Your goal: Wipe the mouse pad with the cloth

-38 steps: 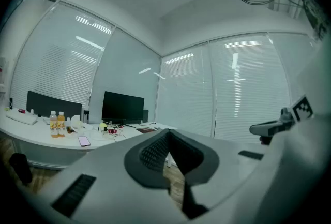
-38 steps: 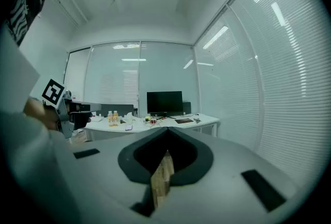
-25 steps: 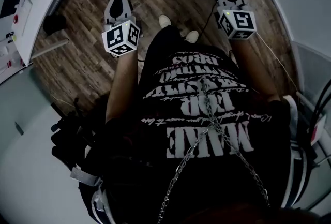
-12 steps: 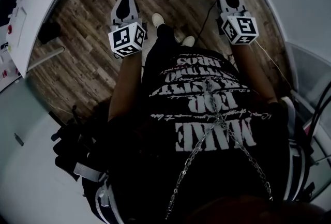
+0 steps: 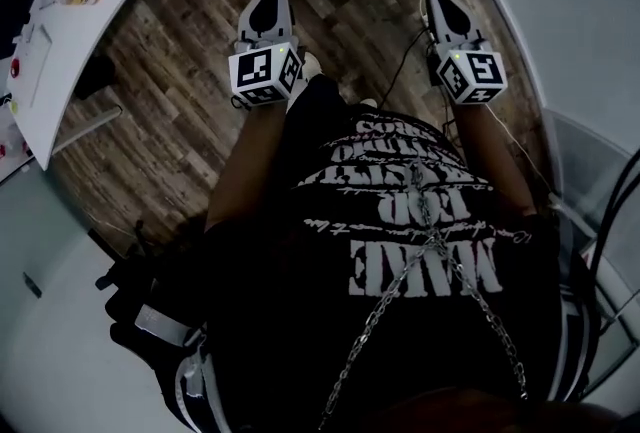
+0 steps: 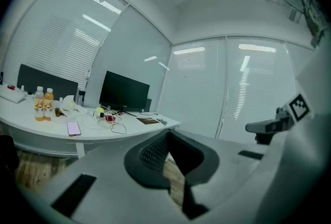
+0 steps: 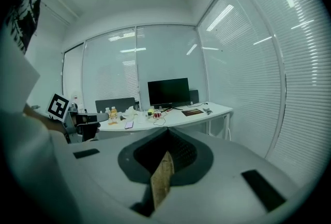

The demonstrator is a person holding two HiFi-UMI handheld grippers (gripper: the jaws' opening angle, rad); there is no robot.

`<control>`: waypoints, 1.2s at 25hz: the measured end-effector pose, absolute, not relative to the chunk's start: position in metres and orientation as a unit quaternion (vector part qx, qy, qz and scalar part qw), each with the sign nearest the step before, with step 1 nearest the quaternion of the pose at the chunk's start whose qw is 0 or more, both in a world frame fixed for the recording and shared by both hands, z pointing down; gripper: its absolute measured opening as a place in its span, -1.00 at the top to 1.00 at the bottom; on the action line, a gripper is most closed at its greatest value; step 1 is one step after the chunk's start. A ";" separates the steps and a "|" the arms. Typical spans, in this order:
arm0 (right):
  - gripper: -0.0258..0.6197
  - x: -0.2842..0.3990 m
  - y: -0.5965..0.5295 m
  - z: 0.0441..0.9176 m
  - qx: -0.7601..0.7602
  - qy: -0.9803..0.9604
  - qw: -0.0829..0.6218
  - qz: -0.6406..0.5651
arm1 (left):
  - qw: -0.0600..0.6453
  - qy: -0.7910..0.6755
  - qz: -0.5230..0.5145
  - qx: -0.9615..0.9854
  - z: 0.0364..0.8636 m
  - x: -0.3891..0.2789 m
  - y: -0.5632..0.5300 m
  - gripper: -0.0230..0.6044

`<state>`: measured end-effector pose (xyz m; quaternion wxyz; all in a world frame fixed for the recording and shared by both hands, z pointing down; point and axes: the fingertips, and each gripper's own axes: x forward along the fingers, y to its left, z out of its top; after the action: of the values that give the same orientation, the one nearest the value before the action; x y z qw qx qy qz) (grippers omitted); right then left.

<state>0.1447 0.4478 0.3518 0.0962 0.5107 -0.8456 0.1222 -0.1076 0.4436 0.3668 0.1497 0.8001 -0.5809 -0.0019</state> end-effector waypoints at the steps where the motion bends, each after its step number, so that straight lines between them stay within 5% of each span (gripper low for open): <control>1: 0.92 0.138 0.437 0.350 0.510 -0.846 0.097 0.121 | 0.153 -0.577 -0.003 0.802 0.368 -0.110 0.433 0.91; 12: 0.92 0.078 0.377 0.334 0.530 -0.837 0.089 0.099 | 0.155 -0.539 -0.014 0.828 0.368 -0.149 0.362 0.91; 30: 0.92 0.110 0.297 0.329 0.555 -0.823 0.058 0.108 | 0.141 -0.525 -0.004 0.839 0.356 -0.129 0.287 0.91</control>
<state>0.1101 0.2974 0.3293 0.0579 0.5551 -0.8227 0.1078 -0.1286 0.2874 0.3556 0.1413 0.8390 -0.5254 -0.0040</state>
